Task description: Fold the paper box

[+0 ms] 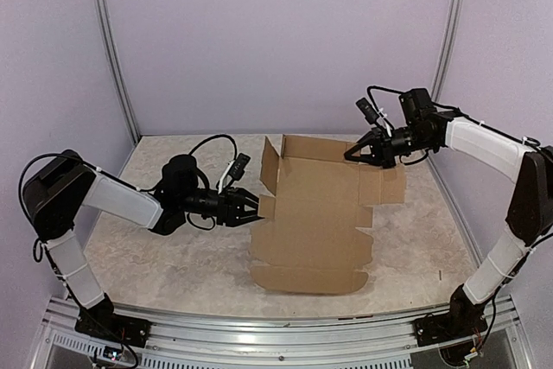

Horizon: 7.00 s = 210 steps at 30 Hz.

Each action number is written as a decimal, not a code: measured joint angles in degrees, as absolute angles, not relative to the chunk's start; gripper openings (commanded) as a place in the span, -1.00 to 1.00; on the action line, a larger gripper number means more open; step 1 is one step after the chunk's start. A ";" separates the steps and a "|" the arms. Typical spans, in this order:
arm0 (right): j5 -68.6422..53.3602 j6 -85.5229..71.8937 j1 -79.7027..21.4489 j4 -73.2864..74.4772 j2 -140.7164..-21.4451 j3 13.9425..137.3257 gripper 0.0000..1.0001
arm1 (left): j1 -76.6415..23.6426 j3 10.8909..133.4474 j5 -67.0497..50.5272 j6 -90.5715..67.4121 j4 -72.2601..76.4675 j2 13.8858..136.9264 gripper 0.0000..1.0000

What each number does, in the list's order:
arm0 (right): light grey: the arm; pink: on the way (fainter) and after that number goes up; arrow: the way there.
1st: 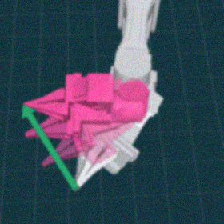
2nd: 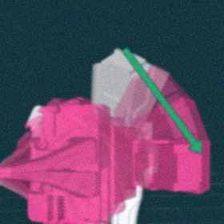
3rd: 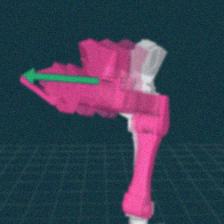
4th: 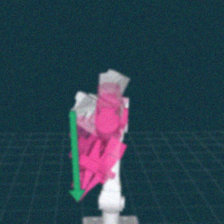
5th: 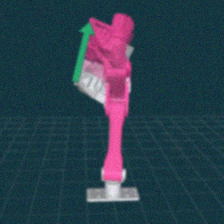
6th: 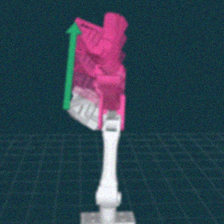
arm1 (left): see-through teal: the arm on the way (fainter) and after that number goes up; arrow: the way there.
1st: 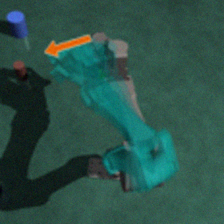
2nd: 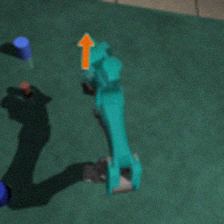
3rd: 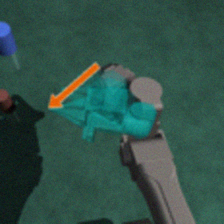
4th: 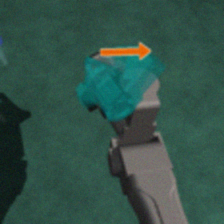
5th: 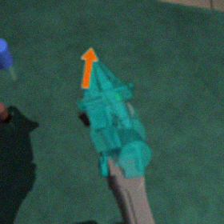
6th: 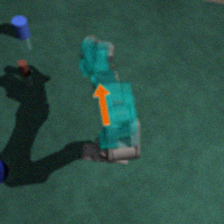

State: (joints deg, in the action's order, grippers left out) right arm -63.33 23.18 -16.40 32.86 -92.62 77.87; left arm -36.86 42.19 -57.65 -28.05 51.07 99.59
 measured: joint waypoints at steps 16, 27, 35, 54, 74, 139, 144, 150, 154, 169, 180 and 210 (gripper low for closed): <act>-59.64 25.10 -16.78 32.99 -92.92 76.20 -1.00 | -37.34 45.21 -55.00 -32.23 48.07 105.03 -0.02; -54.65 24.08 -16.78 31.29 -97.56 73.91 -0.45 | -37.65 41.71 -53.06 -34.22 46.70 107.53 -0.08; -43.59 23.11 -16.71 31.24 -99.46 75.18 0.28 | -38.04 41.21 -51.99 -35.83 46.68 110.04 -0.09; -34.00 35.62 -30.50 35.09 -92.16 59.29 0.09 | -42.59 38.72 -43.62 -39.18 40.77 110.83 0.04; -29.76 31.11 -37.41 26.41 -96.62 58.65 0.17 | -51.22 49.91 -20.38 -39.83 14.20 93.71 0.15; -35.09 22.26 -11.55 33.10 -77.38 58.04 0.48 | -45.39 48.88 -12.21 -46.72 8.73 88.01 -1.00; -41.19 18.11 -5.45 29.58 -77.47 56.40 0.54 | -45.34 41.89 -6.94 -48.60 16.40 82.06 -1.00; -48.14 16.60 -4.32 26.22 -78.46 52.51 0.56 | -45.34 36.29 -3.16 -51.72 21.08 78.48 -1.00; -50.17 16.62 -4.58 24.67 -80.14 51.62 0.56 | -45.34 34.24 -1.91 -53.65 23.62 76.93 -1.00; -50.06 13.82 -12.40 13.32 -91.15 51.77 0.54 | -44.27 29.21 -2.13 -58.96 32.84 75.59 -1.00; -52.97 12.47 -13.87 7.86 -102.15 57.84 0.55 | -44.27 29.10 -4.36 -57.93 35.79 75.20 -1.00; -43.99 7.49 -19.64 8.08 -105.34 61.08 -0.74 | -43.68 28.53 -3.11 -60.29 33.76 79.72 -1.00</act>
